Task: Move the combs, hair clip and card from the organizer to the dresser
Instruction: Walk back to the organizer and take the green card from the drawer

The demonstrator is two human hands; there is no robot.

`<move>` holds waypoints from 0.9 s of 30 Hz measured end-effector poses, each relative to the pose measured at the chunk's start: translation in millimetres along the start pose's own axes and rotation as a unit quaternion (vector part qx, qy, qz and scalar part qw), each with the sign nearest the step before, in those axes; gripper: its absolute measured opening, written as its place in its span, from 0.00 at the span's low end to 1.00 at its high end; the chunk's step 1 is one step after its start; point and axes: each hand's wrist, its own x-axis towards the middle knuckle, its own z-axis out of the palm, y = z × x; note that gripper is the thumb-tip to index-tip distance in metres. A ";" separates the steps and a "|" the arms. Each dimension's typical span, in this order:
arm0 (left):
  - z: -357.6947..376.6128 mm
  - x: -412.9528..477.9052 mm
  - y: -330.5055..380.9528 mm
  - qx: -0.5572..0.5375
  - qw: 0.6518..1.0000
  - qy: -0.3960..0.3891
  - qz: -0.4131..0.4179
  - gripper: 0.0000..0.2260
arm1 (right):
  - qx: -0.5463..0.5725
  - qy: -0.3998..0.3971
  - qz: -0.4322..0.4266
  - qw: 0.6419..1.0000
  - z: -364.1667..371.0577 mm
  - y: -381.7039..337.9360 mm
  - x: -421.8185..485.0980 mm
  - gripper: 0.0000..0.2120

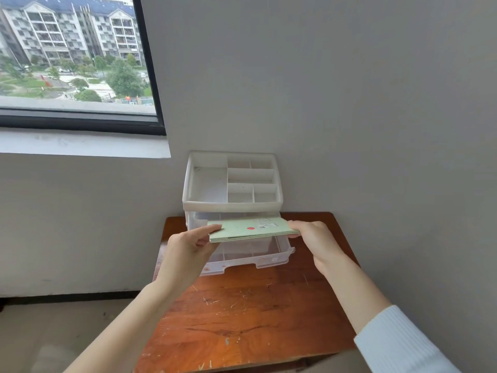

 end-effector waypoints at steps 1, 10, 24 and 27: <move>-2.3 -4.6 3.1 -0.047 0.999 -0.003 -0.026 0.14 | -0.001 -0.015 -0.013 1.000 -4.7 0.0 -8.0 0.11; -0.5 -56.0 -12.7 -0.278 0.936 -0.087 -0.200 0.06 | -0.078 -0.205 -0.076 0.973 -36.3 48.1 -58.3 0.13; 16.6 -5.5 -41.3 -0.093 0.977 0.003 -0.192 0.10 | -0.136 -0.165 -0.154 0.965 7.9 42.9 9.5 0.06; 20.2 17.8 -41.3 -0.089 0.975 0.016 -0.203 0.09 | -0.155 -0.153 -0.154 0.964 14.2 33.3 24.6 0.06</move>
